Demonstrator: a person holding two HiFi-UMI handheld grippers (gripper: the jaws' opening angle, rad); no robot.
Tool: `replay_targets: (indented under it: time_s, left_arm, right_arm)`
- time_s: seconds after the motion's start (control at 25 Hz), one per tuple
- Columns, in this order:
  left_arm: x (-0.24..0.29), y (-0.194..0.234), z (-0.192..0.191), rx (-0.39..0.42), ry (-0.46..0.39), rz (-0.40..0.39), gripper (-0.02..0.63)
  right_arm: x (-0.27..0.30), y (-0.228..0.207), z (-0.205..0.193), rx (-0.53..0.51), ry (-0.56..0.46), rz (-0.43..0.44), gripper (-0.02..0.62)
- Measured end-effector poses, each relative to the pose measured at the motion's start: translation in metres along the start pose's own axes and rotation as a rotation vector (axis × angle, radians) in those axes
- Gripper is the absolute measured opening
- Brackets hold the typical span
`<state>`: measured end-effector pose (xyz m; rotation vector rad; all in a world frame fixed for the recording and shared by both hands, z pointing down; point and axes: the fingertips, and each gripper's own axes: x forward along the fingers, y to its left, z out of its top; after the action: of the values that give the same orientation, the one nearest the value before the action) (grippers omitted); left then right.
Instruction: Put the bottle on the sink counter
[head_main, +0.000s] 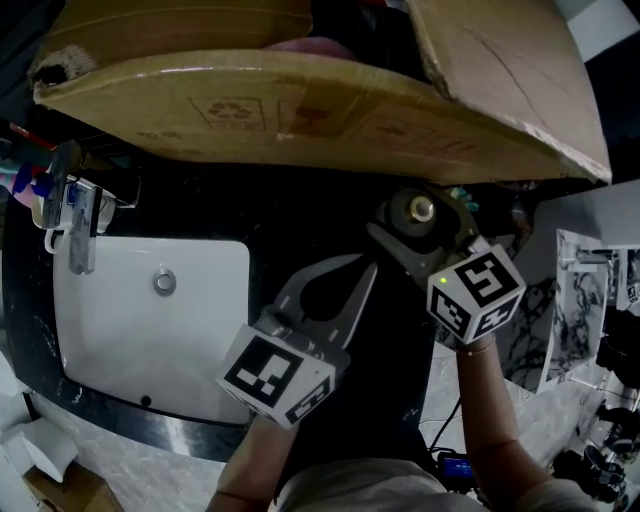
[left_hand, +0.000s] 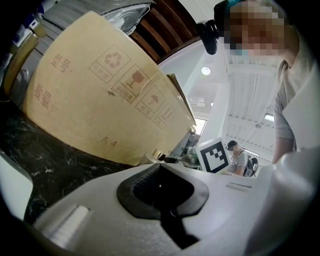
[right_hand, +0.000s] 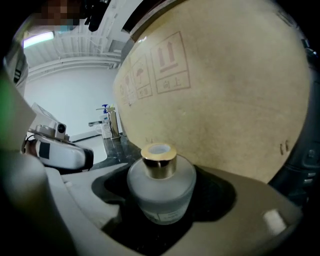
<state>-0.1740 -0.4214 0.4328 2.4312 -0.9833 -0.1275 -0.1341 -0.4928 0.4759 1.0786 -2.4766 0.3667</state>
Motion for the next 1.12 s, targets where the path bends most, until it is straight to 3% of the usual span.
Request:
replay_targets:
  time_s: [0.28,0.6,0.8,1.12]
  left_arm:
    - [-0.009,-0.010,-0.003,0.013,0.006,0.034,0.008]
    - [-0.017,-0.057,0.007,0.084,-0.019,0.020,0.008]
    - [-0.029,-0.087,0.009,0.103,-0.034,0.048,0.008]
    - [-0.048,-0.137,0.015,0.161,-0.085,0.096,0.008]
  right_arm:
    - [-0.031,-0.001,0.016,0.019,-0.104,-0.034,0.354]
    - [-0.077,0.015,0.025,0.019,-0.161,-0.004,0.353]
    - [-0.124,0.028,0.039,0.027,-0.276,0.001,0.348]
    - [-0.185,0.065,0.037,0.003,-0.323,0.088,0.348]
